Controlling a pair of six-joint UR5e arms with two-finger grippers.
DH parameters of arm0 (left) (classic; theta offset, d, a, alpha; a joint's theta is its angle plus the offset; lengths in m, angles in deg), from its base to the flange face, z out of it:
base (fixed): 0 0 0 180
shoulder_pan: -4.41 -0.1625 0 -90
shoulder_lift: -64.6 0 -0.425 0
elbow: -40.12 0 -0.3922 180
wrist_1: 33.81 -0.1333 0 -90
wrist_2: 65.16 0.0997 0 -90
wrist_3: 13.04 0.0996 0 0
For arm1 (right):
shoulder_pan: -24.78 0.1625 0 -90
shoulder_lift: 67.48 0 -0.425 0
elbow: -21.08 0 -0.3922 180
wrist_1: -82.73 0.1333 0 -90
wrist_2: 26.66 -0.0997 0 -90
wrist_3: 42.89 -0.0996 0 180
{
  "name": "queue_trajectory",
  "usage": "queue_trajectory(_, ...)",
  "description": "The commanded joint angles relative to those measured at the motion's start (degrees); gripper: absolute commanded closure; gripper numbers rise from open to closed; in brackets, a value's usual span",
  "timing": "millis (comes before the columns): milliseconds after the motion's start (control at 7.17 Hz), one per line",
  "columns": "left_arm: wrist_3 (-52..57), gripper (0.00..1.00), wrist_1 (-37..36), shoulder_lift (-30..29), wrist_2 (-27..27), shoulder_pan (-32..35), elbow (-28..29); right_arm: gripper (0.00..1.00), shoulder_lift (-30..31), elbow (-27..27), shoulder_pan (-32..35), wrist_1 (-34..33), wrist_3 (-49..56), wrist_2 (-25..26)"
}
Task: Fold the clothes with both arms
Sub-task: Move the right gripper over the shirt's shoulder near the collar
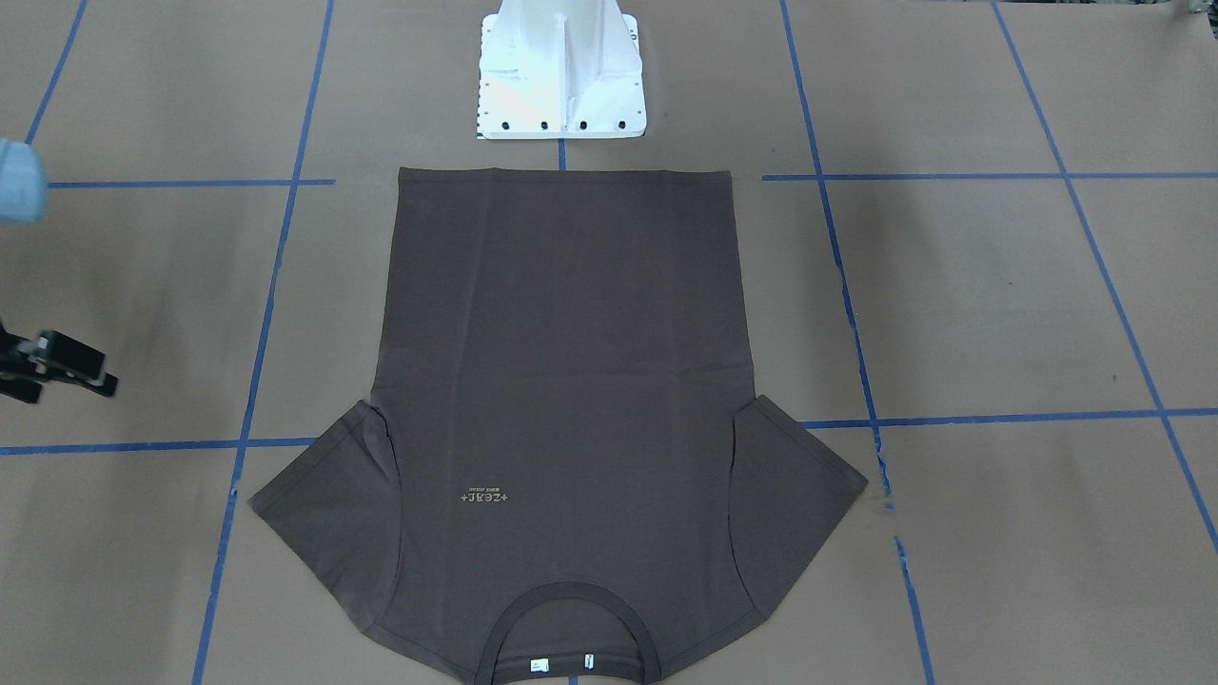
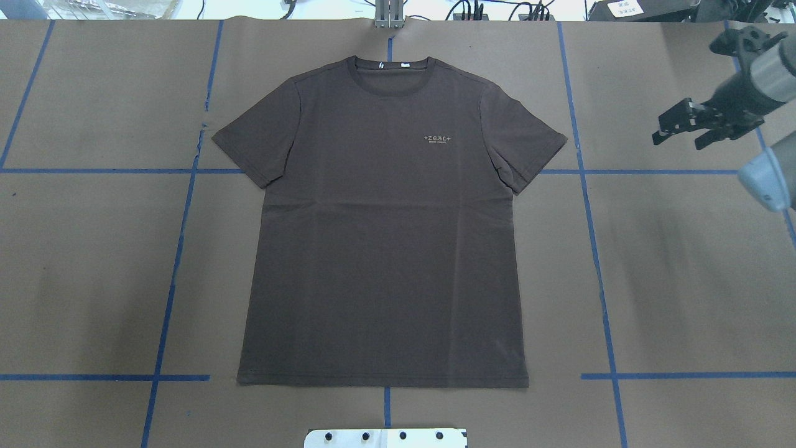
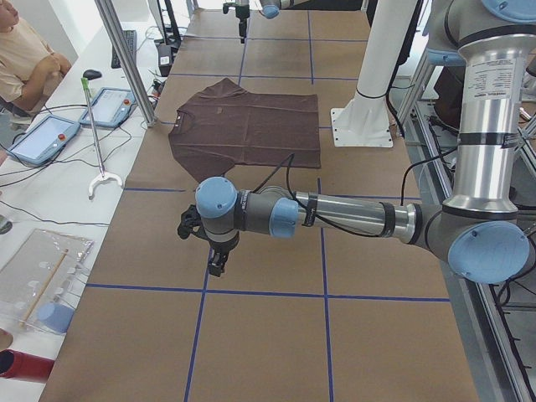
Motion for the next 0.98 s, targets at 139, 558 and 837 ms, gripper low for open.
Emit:
queue_trajectory(139, 0.01, 0.00, 0.10, 0.24, -1.91, 0.00, -0.04, 0.09, -13.21, 19.65, -5.02, 13.83, -12.13, 6.54)
queue_trajectory(558, 0.10, 0.00, 0.18, 0.24, -1.92, 0.00, 0.40, 0.07, -16.91, 21.96, -11.71, 14.38, -21.04, 14.03)
queue_trajectory(837, 0.10, 0.00, 0.19, 0.24, -1.92, 0.00, 0.31, 0.26, -16.74, 22.49, -12.25, 14.21, -21.48, 14.03)
